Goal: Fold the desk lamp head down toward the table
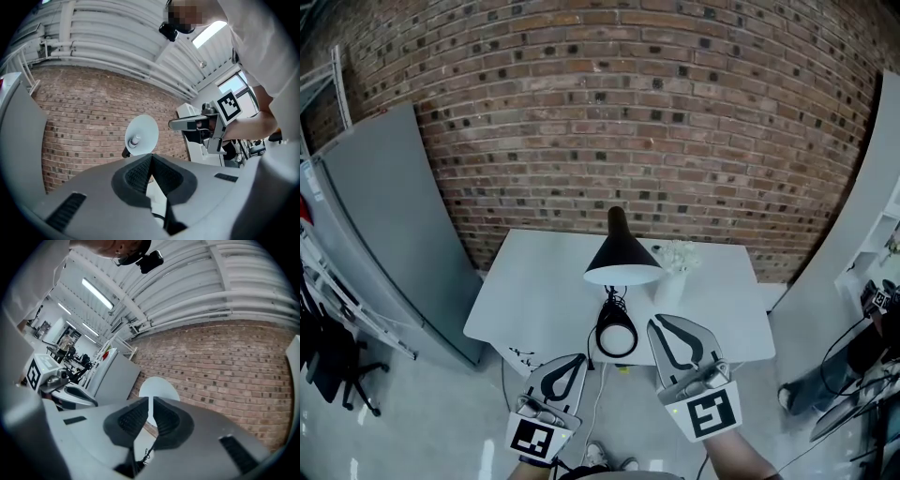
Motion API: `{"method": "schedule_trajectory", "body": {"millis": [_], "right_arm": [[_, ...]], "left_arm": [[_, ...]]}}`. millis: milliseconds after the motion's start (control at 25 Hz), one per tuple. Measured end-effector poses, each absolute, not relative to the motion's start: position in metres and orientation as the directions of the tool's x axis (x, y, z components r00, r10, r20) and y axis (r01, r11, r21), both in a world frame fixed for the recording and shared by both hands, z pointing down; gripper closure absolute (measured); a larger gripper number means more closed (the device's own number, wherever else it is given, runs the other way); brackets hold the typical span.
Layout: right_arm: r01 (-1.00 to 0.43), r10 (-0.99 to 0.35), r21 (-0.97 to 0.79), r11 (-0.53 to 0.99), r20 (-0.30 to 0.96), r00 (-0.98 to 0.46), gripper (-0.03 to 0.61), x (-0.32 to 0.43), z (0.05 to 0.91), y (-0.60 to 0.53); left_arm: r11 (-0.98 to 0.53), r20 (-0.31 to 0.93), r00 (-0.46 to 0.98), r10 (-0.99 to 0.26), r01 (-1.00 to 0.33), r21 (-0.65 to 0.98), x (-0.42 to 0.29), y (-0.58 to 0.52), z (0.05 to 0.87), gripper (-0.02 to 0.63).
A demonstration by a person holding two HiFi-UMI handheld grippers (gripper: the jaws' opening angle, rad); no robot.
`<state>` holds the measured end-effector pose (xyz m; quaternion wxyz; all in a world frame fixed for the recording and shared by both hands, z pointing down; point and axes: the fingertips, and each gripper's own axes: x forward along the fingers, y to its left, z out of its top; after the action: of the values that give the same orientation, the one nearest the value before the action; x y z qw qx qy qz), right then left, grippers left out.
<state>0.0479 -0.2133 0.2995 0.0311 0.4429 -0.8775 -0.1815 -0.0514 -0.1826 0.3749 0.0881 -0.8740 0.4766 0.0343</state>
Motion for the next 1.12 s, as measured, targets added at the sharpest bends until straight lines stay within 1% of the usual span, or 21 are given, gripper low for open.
{"method": "schedule_trajectory", "body": {"millis": [360, 400, 480, 640, 800, 1120], "right_arm": [[-0.769, -0.801, 0.401, 0.497, -0.130, -0.585, 0.557, 0.044, 0.273, -0.234], [-0.767, -0.799, 0.406, 0.496, -0.131, -0.586, 0.551, 0.043, 0.271, -0.236], [-0.763, -0.797, 0.416, 0.495, -0.133, -0.590, 0.520, 0.041, 0.266, -0.241], [-0.755, -0.793, 0.440, 0.486, -0.140, -0.592, 0.488, 0.037, 0.259, -0.249], [-0.741, -0.788, 0.454, 0.495, -0.124, -0.603, 0.433, 0.034, 0.260, -0.259], [-0.697, -0.768, 0.521, 0.493, -0.115, -0.630, 0.422, 0.027, 0.255, -0.278]], "left_arm": [[-0.530, -0.173, 0.542, -0.822, -0.840, -0.117, -0.060, -0.201, 0.360, 0.606], [-0.530, -0.175, 0.543, -0.822, -0.840, -0.116, -0.060, -0.203, 0.359, 0.606], [-0.530, -0.176, 0.543, -0.821, -0.840, -0.117, -0.061, -0.206, 0.357, 0.606], [-0.526, -0.187, 0.539, -0.821, -0.842, -0.121, -0.064, -0.213, 0.353, 0.606], [-0.523, -0.191, 0.535, -0.823, -0.845, -0.114, -0.066, -0.219, 0.353, 0.606], [-0.520, -0.194, 0.529, -0.826, -0.848, -0.102, -0.069, -0.229, 0.357, 0.606]]}}
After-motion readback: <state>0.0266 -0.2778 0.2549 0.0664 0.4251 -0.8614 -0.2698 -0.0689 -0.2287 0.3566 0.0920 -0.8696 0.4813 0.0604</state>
